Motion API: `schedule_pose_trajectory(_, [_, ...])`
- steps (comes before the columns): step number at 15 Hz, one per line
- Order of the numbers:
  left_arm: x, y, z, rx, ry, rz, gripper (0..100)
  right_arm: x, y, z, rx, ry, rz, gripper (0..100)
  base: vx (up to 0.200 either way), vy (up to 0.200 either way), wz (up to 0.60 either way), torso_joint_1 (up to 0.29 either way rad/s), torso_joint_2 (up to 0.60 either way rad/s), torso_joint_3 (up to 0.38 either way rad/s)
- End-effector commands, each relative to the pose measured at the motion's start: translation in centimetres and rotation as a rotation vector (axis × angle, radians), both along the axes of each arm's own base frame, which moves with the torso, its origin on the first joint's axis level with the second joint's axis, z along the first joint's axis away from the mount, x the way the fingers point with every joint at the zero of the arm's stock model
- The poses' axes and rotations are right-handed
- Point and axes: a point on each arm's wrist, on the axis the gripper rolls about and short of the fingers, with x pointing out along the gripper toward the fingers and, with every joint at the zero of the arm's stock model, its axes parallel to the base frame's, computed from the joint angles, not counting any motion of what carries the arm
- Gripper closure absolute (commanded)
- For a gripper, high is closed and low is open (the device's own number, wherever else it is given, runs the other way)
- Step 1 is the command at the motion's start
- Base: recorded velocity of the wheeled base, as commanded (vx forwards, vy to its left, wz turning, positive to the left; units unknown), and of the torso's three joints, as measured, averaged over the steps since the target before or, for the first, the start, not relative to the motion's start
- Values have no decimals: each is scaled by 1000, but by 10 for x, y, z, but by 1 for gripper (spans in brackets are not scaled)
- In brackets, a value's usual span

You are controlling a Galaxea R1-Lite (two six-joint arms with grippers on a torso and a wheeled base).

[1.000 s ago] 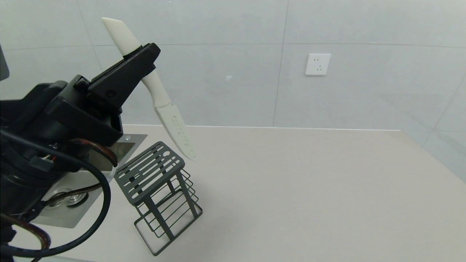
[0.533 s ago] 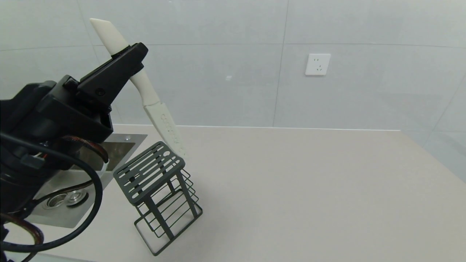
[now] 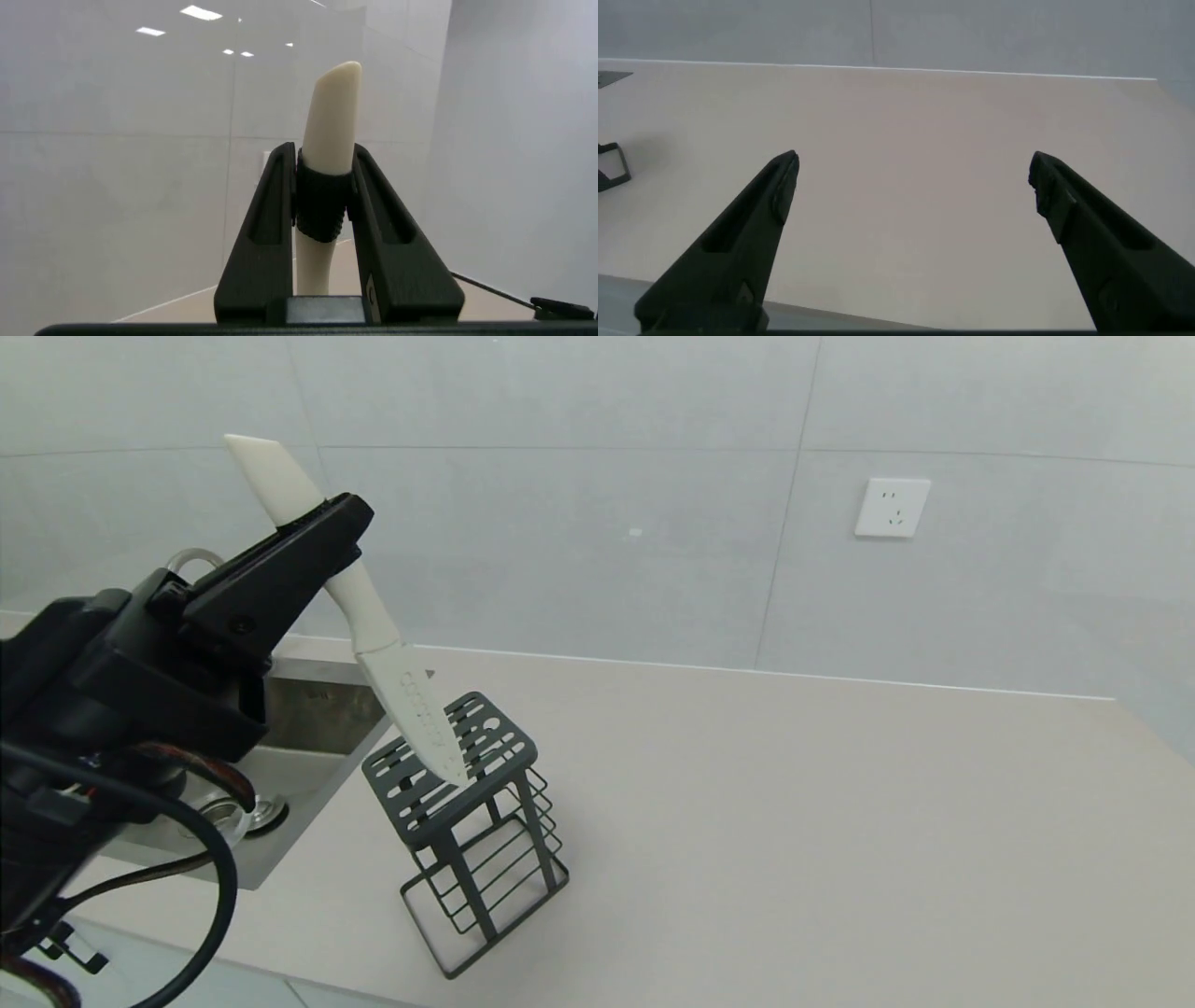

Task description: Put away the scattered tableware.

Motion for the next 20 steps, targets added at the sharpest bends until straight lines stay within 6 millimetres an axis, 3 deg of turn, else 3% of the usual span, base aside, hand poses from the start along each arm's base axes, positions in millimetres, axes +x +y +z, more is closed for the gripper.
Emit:
schedule_pose_trajectory(1, [-3, 1, 1, -5, -8, -3, 100, 0, 0, 0, 0, 2, 1, 0, 0, 0, 0, 0, 0, 0])
schedule_pose_trajectory(13, [-6, 4, 4, 9, -36, -33, 100, 0, 0, 0, -2, 3, 1, 0, 0, 0, 0, 30, -69, -39])
schedule_pose_trajectory(17, [-7, 3, -10, 122, -68, -71, 100, 0, 0, 0, -2, 5, 1, 0, 0, 0, 0, 28, -61, -35])
schedule_pose_trajectory(20, [4, 0, -20, 213, -113, -24, 100, 0, 0, 0, -2, 0, 1, 0, 0, 0, 0, 0, 0, 0])
